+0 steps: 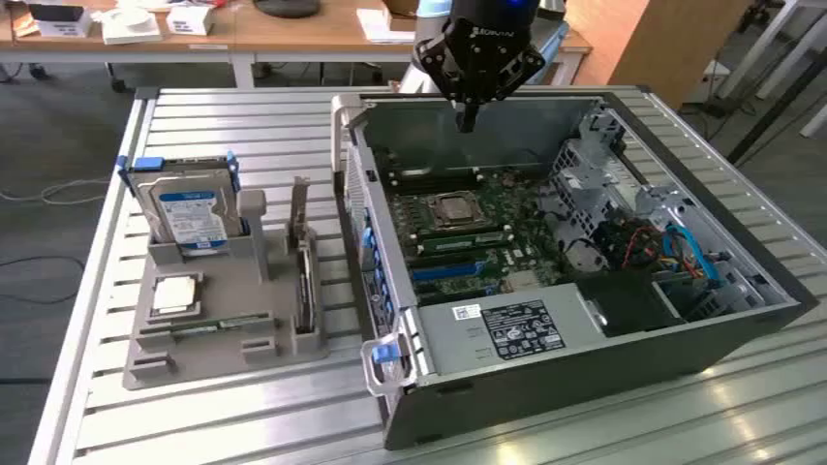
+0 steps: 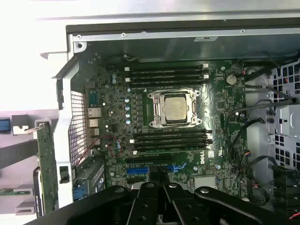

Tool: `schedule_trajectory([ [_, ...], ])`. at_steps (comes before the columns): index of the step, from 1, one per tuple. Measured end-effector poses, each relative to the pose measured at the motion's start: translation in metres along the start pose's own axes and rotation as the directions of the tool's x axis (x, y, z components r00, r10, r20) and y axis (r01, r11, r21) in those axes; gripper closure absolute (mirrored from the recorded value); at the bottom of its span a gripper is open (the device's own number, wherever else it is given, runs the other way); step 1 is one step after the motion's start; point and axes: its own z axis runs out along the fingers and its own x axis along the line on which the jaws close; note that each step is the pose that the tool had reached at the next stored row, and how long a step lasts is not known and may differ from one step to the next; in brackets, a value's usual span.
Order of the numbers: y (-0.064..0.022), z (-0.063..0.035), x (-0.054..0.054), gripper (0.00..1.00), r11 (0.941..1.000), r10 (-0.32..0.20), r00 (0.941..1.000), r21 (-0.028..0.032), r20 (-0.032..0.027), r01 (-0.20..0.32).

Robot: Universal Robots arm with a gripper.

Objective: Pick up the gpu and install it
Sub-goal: 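Reach for the gpu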

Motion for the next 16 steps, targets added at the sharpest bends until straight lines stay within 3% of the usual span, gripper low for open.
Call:
schedule_trajectory([
  [16,-0.0002,0.0001,0.0027,0.89,1.0000,0.000,1.0000,-0.0003,0.0002,0.000],
])
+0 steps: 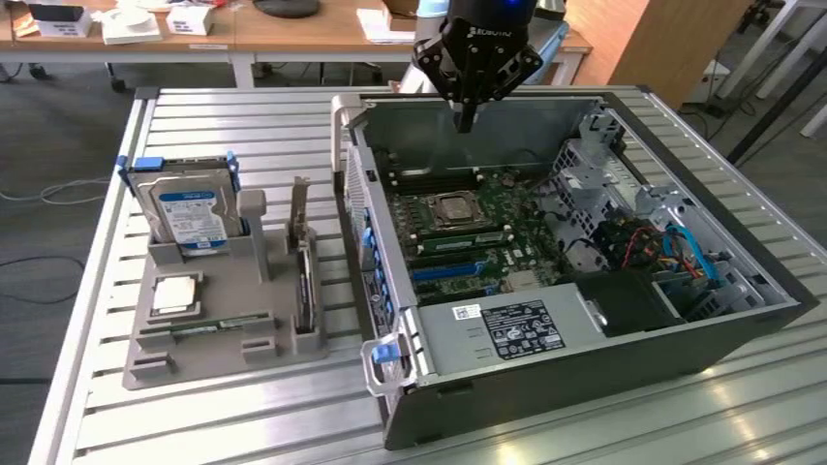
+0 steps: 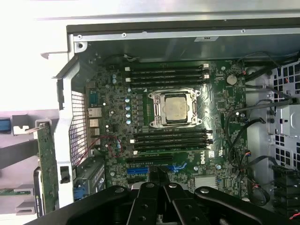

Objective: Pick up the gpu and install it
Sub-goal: 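Reach for the gpu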

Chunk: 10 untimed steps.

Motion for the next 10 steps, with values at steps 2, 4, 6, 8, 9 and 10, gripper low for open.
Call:
schedule_trajectory([
  [2,-0.0003,-0.0001,0.005,0.89,1.0000,0.000,1.0000,0.0003,-0.0002,0.000],
  [4,-0.0008,-0.0002,0.011,0.89,1.0000,0.000,1.0000,0.0003,-0.0002,0.000],
  [6,-0.0014,-0.0002,0.019,0.89,1.0000,0.000,1.0000,0.0003,-0.0004,0.000],
  [8,-0.0020,-0.0002,0.027,0.89,1.0000,0.000,1.0000,0.0002,-0.0009,0.000],
  [9,-0.0023,-0.0003,0.031,0.89,1.0000,0.000,1.0000,0.0004,-0.0013,0.000],
  [10,-0.0027,-0.0002,0.036,0.89,1.0000,0.000,1.0000,0.0003,-0.0017,0.000],
])
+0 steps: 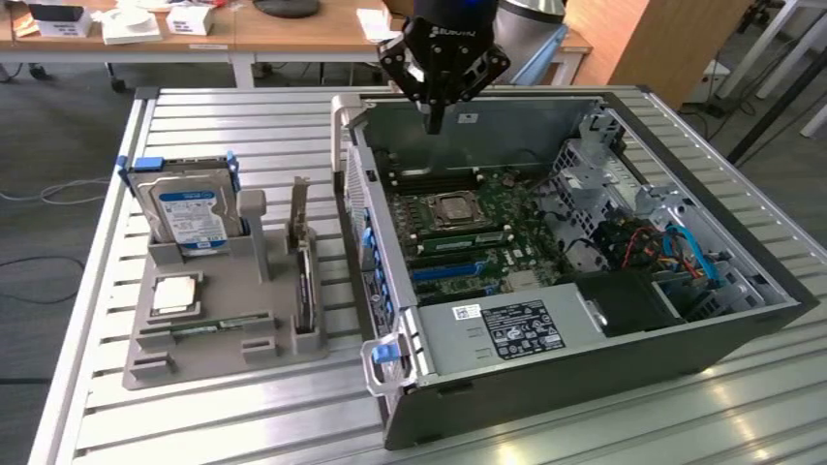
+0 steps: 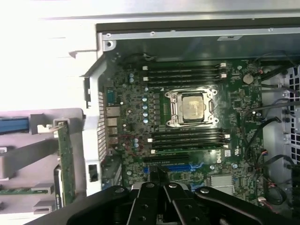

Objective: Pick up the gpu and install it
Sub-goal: 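Reach for the gpu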

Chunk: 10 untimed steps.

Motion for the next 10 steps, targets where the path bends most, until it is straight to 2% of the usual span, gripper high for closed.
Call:
schedule_trajectory([
  [10,-0.0034,-0.0001,0.045,0.89,1.0000,0.000,1.0000,0.0006,-0.0069,0.000],
])
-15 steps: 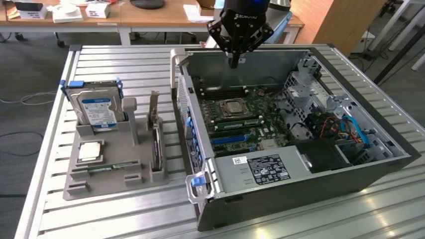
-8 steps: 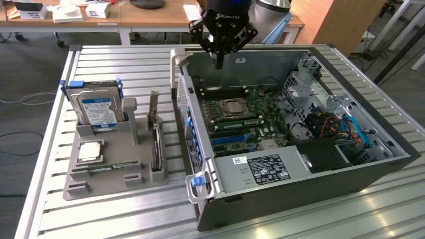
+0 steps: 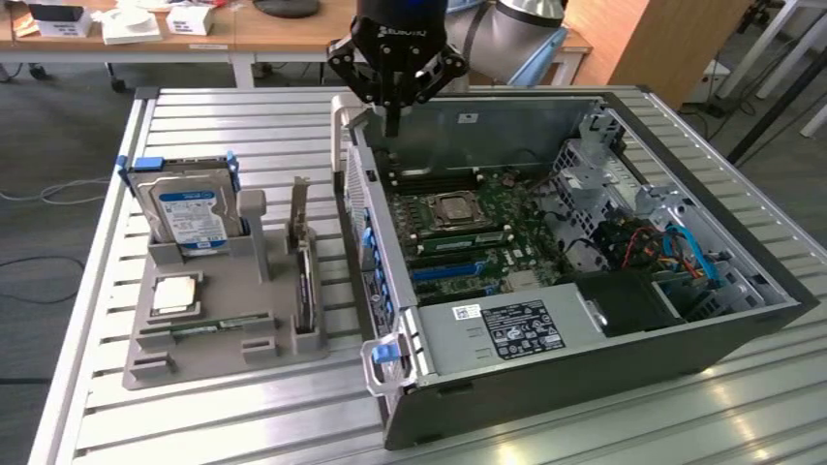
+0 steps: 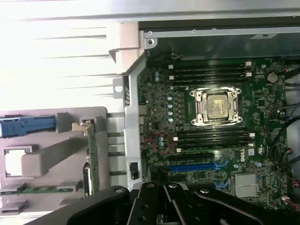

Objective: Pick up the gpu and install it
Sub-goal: 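Reach for the gpu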

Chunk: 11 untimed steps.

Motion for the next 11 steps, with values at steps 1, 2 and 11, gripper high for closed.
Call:
schedule_trajectory([
  [1,-0.0004,0.0001,0.004,0.89,1.0000,0.000,1.0000,0.0000,-0.0009,0.000],
  [2,-0.0007,0.0002,0.009,0.89,1.0000,0.000,1.0000,0.0000,-0.0018,0.000],
  [11,-0.0038,0.0007,0.050,0.89,1.0000,0.000,0.9999,0.0008,-0.0119,0.000],
])
